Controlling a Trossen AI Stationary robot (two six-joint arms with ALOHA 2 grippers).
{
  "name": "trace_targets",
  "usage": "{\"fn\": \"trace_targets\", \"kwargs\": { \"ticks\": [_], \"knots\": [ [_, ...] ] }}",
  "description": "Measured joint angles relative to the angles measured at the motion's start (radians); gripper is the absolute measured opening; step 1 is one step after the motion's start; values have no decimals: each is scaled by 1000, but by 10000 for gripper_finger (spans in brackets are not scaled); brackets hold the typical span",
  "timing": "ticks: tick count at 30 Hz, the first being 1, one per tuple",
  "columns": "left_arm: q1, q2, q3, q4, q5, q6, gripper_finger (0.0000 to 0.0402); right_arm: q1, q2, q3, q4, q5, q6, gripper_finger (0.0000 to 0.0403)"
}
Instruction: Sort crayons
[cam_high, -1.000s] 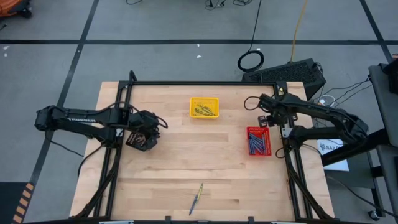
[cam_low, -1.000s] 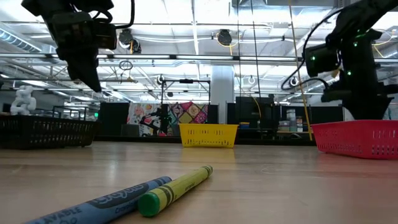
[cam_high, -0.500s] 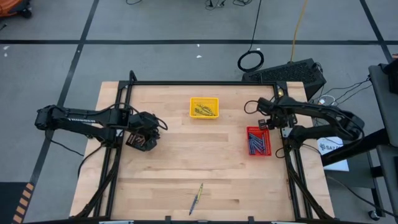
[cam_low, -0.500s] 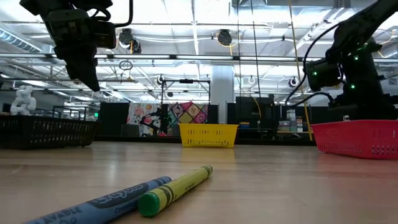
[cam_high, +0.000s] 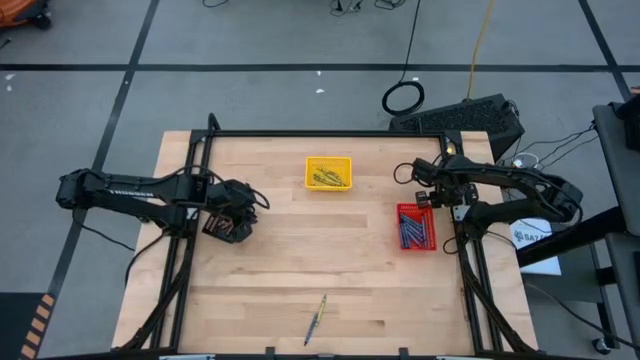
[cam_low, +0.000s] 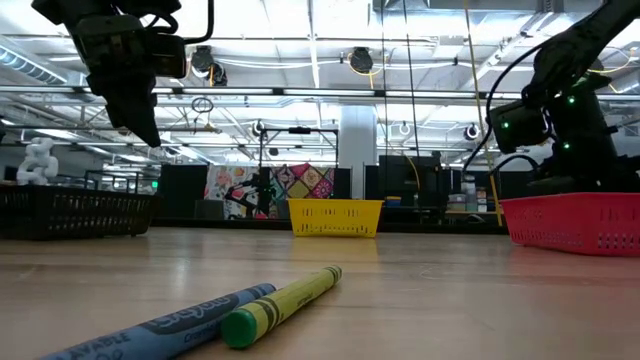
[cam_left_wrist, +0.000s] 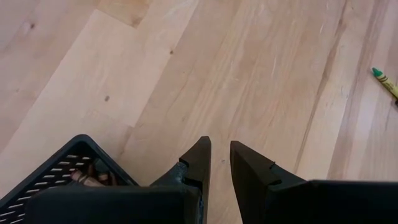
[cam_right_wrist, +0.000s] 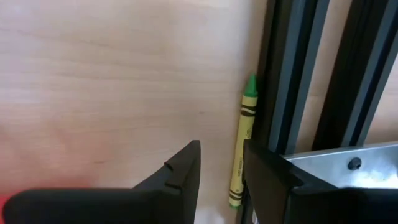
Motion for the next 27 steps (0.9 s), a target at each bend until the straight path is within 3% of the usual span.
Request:
{"fn": "trace_targets", "kwargs": {
  "ticks": [12, 27],
  "knots": [
    [0, 0, 0, 0, 0, 9, 61, 0, 129, 2, 26, 9, 10, 106],
    [0, 0, 0, 0, 0, 8, 61, 0, 107, 0, 1, -7, -6, 106]
  ]
}}
